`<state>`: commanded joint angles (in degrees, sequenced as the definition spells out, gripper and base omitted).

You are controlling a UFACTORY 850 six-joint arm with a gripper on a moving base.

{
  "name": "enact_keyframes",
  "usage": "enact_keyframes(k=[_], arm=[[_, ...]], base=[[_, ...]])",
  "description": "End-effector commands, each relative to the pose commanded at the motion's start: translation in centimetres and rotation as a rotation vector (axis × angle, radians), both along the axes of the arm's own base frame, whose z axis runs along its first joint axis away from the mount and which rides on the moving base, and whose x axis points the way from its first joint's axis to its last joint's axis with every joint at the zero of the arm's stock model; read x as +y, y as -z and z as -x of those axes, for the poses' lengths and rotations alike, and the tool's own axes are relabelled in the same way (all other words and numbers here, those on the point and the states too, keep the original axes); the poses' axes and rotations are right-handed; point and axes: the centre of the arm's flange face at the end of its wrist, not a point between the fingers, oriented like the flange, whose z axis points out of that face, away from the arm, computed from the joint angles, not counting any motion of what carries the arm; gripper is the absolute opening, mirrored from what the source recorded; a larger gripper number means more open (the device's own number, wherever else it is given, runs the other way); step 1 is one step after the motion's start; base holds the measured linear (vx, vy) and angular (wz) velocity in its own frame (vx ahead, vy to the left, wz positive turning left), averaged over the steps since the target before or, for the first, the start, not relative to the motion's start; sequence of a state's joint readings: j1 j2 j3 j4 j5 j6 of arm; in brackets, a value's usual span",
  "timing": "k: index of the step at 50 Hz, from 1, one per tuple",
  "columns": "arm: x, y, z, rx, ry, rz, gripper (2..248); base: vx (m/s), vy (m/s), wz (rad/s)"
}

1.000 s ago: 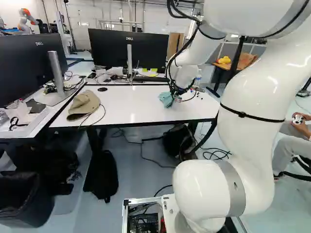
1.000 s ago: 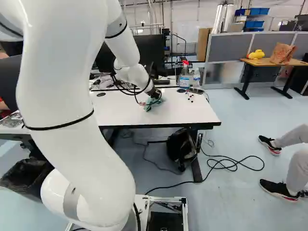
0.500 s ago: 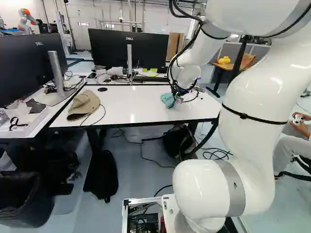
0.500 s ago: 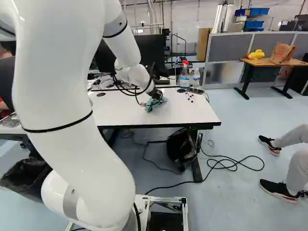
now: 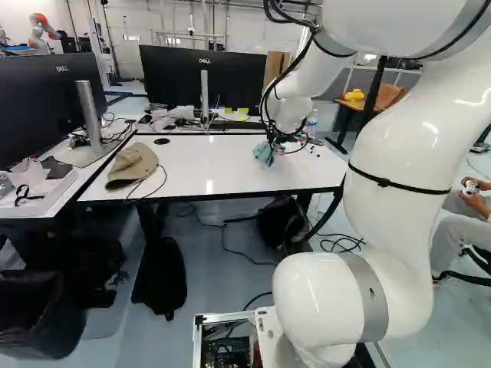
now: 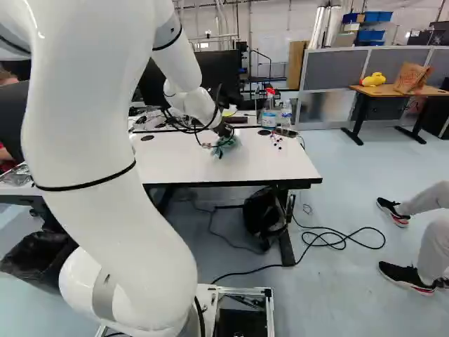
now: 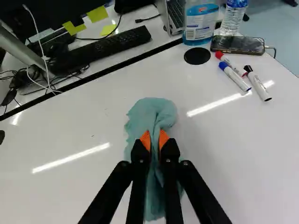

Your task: Clean the table with the green towel

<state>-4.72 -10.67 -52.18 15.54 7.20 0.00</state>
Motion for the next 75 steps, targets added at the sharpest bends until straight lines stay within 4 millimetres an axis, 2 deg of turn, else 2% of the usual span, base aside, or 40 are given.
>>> enact_keyframes(k=[21, 57, 75], arm=[[3.4, -2.5, -0.9, -0.050, -0.063, 0.003, 41], [9.3, -2.3, -4.0, -0.061, -0.167, 0.000, 41], [11.6, -2.1, -6.8, -0.073, -0.202, -0.001, 41]], base=[[0.000, 0.000, 0.000], [0.000, 0.000, 0.000], [0.000, 0.000, 0.000]])
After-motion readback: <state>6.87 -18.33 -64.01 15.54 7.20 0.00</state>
